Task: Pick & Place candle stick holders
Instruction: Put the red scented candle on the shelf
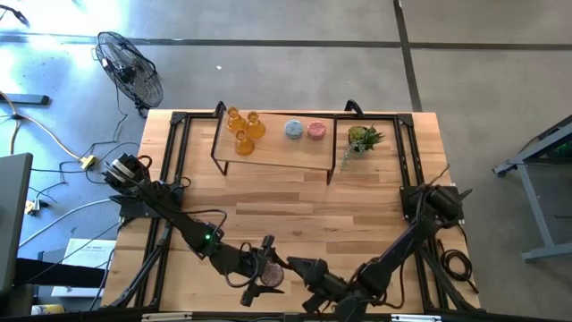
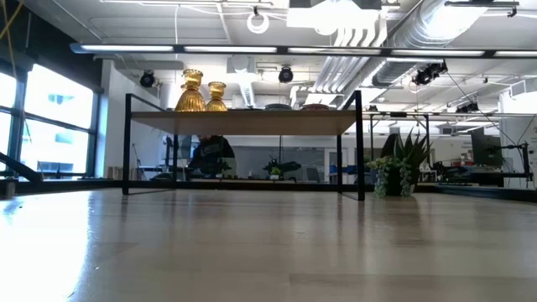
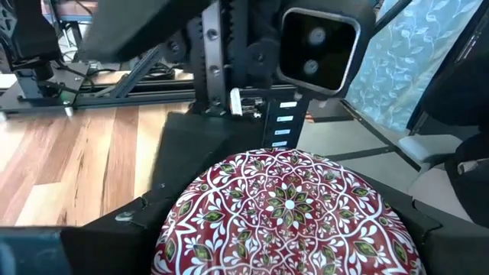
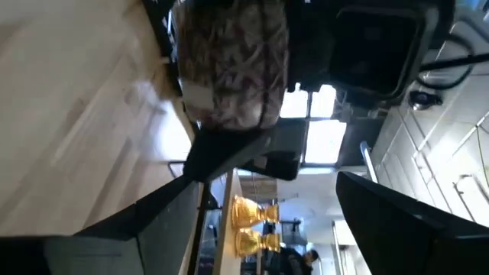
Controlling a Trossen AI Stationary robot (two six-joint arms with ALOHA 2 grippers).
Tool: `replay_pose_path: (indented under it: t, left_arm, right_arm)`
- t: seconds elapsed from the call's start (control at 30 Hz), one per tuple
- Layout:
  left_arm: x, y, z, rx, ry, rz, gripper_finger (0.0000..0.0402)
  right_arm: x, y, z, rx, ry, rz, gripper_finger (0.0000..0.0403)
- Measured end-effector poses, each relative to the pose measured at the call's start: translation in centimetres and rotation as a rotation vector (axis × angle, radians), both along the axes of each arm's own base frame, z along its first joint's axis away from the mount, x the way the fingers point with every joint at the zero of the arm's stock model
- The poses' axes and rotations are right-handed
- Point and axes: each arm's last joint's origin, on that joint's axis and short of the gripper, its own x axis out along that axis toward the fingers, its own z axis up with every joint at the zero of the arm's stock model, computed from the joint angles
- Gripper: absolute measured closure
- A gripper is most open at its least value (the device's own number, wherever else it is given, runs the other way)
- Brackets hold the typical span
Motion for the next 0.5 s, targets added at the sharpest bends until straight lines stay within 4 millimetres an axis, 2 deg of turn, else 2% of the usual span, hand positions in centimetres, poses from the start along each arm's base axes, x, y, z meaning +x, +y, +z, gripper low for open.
replay_pose_path:
  t: [0.23,0.5]
  left_arm:
    - [0.03,0.05,0.05,-0.001,-0.005,0.015,0.0125]
    - [0.42,0.60,0.05,-0.005,-0.004,0.029,0.0125]
  right_arm:
    - [-0.32,0.64,-0.02,-0.010,0.023,0.084,0.0098]
    - [0.35,0.36,-0.13,-0.030,0.067,0.194,0.0098]
